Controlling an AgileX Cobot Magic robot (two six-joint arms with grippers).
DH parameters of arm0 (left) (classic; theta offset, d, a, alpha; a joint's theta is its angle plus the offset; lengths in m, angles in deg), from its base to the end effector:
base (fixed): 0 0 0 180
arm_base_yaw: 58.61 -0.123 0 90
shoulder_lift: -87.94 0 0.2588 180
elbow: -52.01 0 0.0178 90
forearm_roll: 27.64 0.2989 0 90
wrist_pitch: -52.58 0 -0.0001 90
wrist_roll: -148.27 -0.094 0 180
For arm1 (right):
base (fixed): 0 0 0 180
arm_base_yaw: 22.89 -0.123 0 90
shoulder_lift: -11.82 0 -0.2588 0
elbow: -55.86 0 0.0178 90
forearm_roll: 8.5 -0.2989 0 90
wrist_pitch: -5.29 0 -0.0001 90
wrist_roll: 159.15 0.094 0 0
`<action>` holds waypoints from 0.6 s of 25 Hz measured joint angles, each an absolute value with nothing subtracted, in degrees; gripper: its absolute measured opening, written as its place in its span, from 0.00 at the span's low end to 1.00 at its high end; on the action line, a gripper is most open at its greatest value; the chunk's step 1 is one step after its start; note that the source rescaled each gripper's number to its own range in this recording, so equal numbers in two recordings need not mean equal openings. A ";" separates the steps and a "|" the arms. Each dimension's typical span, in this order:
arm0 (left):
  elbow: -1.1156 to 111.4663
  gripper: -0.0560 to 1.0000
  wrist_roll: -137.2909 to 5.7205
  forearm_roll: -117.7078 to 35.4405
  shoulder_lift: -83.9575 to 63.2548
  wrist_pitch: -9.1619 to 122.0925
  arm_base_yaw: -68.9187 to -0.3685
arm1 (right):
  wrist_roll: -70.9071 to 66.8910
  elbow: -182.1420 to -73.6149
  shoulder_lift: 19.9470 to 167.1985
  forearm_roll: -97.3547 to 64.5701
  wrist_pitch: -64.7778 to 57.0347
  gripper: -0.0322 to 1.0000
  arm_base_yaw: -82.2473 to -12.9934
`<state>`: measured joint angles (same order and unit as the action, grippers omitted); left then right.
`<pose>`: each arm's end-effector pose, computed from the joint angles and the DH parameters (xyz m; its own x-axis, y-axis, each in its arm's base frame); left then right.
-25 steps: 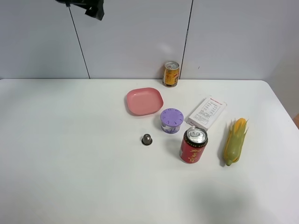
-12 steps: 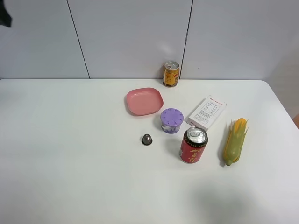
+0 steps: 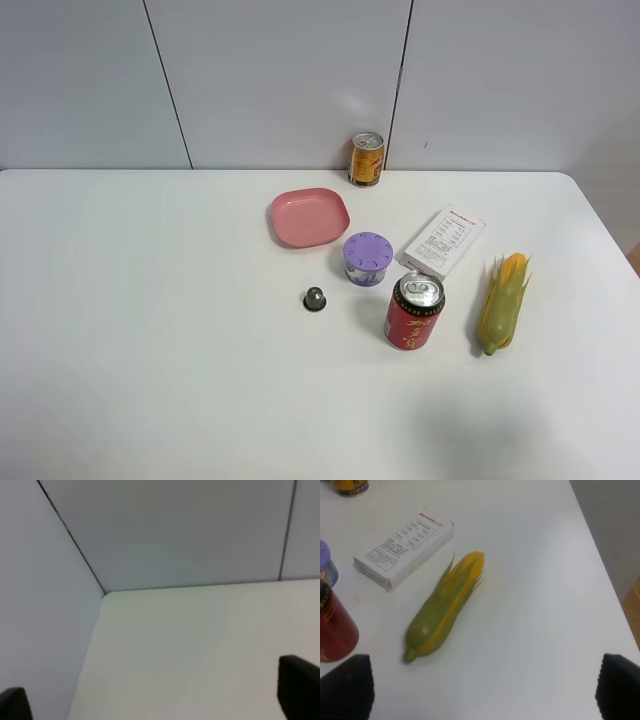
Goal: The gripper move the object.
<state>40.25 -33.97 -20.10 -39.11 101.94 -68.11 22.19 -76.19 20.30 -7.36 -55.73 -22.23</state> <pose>0.1881 0.0410 0.4355 -0.4270 0.0544 -0.9026 -0.2024 0.9671 0.1540 0.0666 -0.0024 0.2979 -0.4605 0.0190 -0.8875 0.0333 0.9994 0.0042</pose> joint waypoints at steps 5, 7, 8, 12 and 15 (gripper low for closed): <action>30.91 1.00 -31.73 -22.66 -54.94 102.46 -68.16 | 22.19 -76.19 20.30 -7.36 -55.73 1.00 -22.23; 27.60 1.00 -31.73 -23.16 -60.61 102.47 -68.21 | 22.19 -76.19 20.30 -7.36 -55.73 1.00 -22.23; 25.83 1.00 -31.73 -23.20 -62.67 102.51 -68.21 | 22.19 -76.19 20.30 -7.36 -55.73 1.00 -22.23; 19.21 1.00 -31.73 -23.32 -69.88 102.58 -68.21 | 22.19 -76.19 20.30 -7.36 -55.73 1.00 -22.23; 14.50 1.00 -31.73 -24.83 -73.93 102.65 -68.21 | 22.19 -76.19 20.30 -7.36 -55.73 1.00 -22.23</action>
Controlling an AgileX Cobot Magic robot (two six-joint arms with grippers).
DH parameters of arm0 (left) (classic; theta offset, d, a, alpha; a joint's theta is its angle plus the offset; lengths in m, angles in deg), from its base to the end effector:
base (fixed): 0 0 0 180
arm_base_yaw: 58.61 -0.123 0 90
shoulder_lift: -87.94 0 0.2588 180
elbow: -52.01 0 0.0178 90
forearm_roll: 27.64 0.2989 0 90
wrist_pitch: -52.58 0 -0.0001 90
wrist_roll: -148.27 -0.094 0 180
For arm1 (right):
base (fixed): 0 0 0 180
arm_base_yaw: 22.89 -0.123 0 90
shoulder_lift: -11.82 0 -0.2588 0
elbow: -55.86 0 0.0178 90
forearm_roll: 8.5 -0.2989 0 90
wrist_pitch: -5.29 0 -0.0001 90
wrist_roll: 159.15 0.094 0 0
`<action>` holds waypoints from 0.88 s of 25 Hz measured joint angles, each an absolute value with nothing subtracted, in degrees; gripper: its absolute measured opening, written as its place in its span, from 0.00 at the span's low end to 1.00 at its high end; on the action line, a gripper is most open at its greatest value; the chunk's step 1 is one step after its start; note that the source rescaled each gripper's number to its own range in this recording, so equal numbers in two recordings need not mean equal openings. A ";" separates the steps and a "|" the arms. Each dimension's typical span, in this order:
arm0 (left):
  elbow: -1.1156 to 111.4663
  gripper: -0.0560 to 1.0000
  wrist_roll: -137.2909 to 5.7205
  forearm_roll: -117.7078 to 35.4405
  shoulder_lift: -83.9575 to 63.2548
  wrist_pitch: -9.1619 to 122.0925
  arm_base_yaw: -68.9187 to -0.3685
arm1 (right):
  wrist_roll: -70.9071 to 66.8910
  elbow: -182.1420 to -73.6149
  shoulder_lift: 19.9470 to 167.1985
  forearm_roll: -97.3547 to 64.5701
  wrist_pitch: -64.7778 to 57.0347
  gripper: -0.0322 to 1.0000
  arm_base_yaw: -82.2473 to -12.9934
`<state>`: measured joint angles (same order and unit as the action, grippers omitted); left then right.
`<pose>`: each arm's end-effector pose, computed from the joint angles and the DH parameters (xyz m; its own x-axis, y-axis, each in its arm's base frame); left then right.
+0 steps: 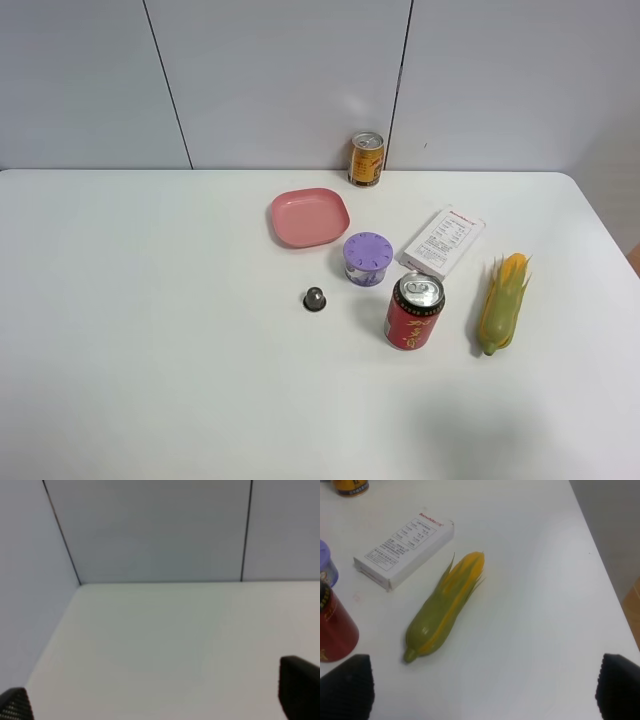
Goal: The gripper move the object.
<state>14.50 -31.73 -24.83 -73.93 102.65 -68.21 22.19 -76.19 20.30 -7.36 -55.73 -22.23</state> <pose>0.0794 0.0170 0.3614 -0.2727 -0.0142 -0.9620 -0.1938 0.9802 0.0405 0.0666 -0.0024 0.2979 -0.4605 0.0190 -0.8875 0.0333 0.9994 0.0042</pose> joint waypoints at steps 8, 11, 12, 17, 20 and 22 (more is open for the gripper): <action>8.58 1.00 -31.73 -28.75 -81.82 109.21 -68.21 | 22.19 -76.19 20.30 -7.36 -55.73 1.00 -22.23; 8.52 1.00 -32.06 -28.63 -83.23 112.09 -68.21 | 22.19 -76.19 20.30 -7.36 -55.73 1.00 -22.23; 8.52 1.00 -32.06 -28.54 -83.52 112.46 -68.21 | 22.19 -76.19 20.30 -7.36 -55.73 1.00 -22.23; 5.84 1.00 -32.06 -28.54 -83.83 112.63 -68.21 | 22.19 -76.19 20.30 -7.36 -55.73 1.00 -22.23; 4.68 1.00 -32.06 -28.61 -83.83 112.90 -68.21 | 22.19 -76.19 20.30 -7.36 -55.73 1.00 -22.23; 4.68 1.00 -32.06 -28.66 -83.83 112.90 -68.21 | 22.19 -76.19 20.30 -7.36 -55.73 1.00 -22.23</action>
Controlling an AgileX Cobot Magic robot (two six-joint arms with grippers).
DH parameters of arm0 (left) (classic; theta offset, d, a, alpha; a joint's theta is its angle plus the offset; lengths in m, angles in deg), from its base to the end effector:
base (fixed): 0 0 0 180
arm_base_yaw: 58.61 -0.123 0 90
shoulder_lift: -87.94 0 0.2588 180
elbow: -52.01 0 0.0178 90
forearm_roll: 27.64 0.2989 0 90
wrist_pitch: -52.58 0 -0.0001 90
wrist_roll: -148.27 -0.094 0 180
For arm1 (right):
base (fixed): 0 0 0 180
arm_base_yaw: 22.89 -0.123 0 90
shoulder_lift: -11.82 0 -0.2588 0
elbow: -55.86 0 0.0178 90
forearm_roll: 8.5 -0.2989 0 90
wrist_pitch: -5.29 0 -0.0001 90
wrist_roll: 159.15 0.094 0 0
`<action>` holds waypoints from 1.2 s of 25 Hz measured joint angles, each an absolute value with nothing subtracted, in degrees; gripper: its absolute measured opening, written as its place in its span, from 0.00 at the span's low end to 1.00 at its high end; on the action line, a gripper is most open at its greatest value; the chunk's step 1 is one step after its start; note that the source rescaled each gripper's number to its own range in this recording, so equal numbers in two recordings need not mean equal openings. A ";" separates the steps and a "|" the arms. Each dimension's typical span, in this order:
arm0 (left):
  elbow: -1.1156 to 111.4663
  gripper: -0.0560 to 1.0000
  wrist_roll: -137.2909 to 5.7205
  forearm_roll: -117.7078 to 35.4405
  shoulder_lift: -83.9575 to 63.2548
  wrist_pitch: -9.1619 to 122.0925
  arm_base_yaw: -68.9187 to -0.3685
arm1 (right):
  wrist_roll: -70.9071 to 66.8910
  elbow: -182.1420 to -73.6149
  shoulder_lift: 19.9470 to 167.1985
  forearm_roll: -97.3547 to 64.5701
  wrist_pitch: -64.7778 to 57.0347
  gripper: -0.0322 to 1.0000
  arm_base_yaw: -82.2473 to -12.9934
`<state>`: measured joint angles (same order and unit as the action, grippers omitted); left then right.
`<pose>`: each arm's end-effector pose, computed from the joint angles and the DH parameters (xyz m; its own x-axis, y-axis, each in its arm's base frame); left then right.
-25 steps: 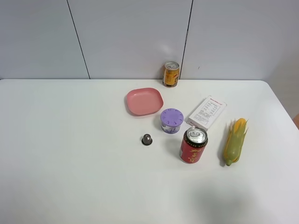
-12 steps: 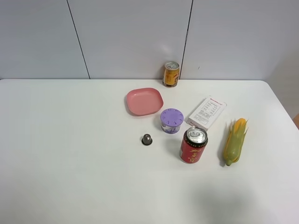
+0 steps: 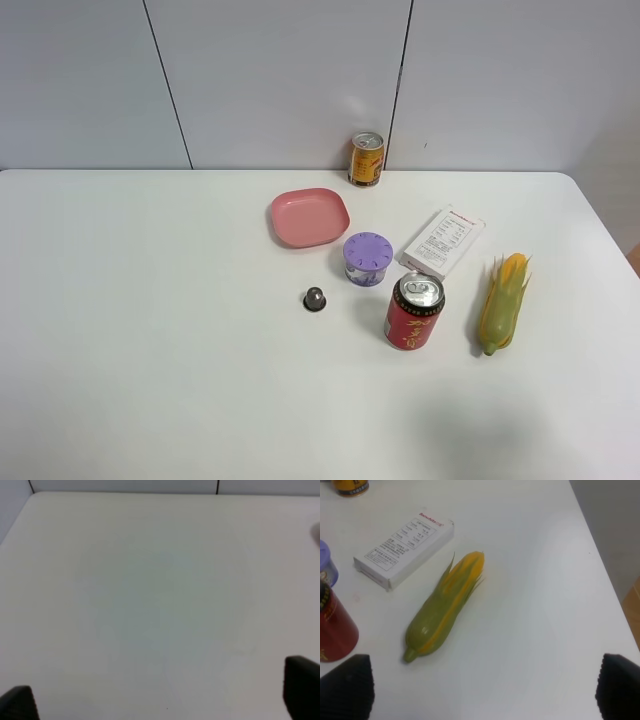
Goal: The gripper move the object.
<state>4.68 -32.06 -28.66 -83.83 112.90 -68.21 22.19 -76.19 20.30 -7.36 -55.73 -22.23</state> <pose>0.0642 0.0094 0.3027 -0.4298 -0.0758 -0.8997 -0.1543 0.9880 -0.0095 0.0666 -0.0024 0.2979 -0.4605 0.0190 -0.8875 0.0333 0.9994 0.0042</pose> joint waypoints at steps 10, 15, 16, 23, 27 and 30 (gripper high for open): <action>4.68 1.00 -32.06 -28.66 -83.83 112.90 -68.21 | 22.19 -76.19 20.30 -7.36 -55.73 1.00 -22.23; 4.68 1.00 -32.06 -28.66 -83.83 112.90 -68.21 | 22.19 -76.19 20.30 -7.36 -55.73 1.00 -22.23; 4.68 1.00 -32.06 -28.66 -83.83 112.90 -68.21 | 22.19 -76.19 20.30 -7.36 -55.73 1.00 -22.23; 4.68 1.00 -32.06 -28.66 -83.83 112.90 -68.21 | 22.19 -76.19 20.30 -7.36 -55.73 1.00 -22.23; 4.68 1.00 -32.06 -28.66 -83.83 112.90 -68.21 | 22.19 -76.19 20.30 -7.36 -55.73 1.00 -22.23; 4.68 1.00 -32.06 -28.66 -83.83 112.90 -68.21 | 22.19 -76.19 20.30 -7.36 -55.73 1.00 -22.23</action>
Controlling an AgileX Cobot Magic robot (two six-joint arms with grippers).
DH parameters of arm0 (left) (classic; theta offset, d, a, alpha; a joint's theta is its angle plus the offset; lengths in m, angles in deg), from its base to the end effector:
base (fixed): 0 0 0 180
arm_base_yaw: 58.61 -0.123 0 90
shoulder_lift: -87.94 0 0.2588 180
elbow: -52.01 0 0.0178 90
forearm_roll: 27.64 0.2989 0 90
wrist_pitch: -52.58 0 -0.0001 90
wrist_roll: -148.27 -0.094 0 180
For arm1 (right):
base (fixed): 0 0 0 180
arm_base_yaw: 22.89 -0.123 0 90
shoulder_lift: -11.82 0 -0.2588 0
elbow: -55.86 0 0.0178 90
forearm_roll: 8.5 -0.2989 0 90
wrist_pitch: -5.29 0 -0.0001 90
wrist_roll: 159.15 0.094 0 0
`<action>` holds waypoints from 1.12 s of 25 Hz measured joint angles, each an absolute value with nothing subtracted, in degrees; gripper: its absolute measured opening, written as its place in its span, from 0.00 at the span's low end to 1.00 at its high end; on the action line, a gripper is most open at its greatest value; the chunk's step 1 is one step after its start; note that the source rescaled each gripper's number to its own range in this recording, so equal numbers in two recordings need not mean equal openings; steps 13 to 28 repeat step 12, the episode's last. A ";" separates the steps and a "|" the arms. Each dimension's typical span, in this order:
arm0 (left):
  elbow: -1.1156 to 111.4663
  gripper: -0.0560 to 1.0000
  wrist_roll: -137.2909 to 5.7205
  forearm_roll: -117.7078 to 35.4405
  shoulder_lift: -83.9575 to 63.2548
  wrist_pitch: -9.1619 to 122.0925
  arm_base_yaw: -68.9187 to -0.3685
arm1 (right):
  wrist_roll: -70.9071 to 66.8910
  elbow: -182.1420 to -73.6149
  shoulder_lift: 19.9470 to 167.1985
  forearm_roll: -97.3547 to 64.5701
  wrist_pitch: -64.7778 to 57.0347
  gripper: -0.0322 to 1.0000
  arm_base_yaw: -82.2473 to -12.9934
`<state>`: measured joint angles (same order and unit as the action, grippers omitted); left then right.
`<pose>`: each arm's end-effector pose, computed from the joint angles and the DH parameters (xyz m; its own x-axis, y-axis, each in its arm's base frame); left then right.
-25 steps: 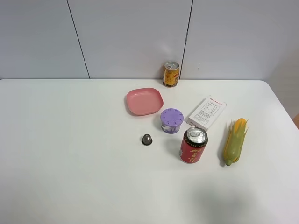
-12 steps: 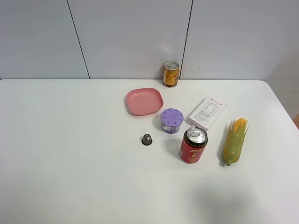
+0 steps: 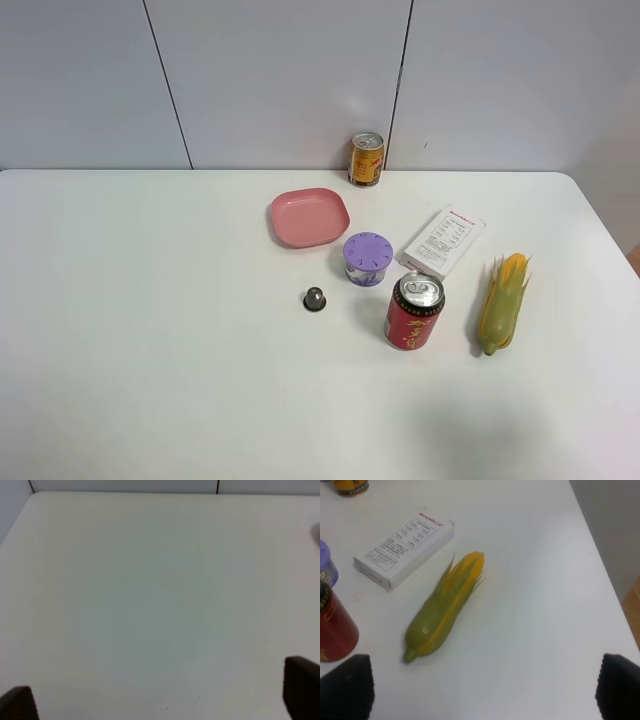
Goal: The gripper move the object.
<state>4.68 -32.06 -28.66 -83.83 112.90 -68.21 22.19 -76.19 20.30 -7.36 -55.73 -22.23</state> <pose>0.0642 0.0094 0.3027 -0.4298 -0.0758 -0.8997 -0.1543 0.9880 -0.0095 0.0666 -0.0024 0.2979 -0.4605 0.0190 -0.8875 0.0333 0.9994 0.0042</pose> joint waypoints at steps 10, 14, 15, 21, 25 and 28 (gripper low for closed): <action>4.68 1.00 -32.11 -28.66 -83.83 112.90 -68.21 | 22.19 -76.19 20.30 -7.36 -55.73 1.00 -22.23; 4.68 1.00 -32.11 -28.66 -83.83 112.90 -68.21 | 22.19 -76.19 20.30 -7.36 -55.73 1.00 -22.23; 4.68 1.00 -32.11 -28.66 -83.83 112.90 -68.21 | 22.19 -76.19 20.30 -7.36 -55.73 1.00 -22.23; 4.68 1.00 -32.11 -28.66 -83.83 112.90 -68.21 | 22.19 -76.19 20.30 -7.36 -55.73 1.00 -22.23; 4.68 1.00 -32.11 -28.66 -83.83 112.90 -68.21 | 22.19 -76.19 20.30 -7.36 -55.73 1.00 -22.23; 4.68 1.00 -32.11 -28.66 -83.83 112.90 -68.21 | 22.19 -76.19 20.30 -7.36 -55.73 1.00 -22.23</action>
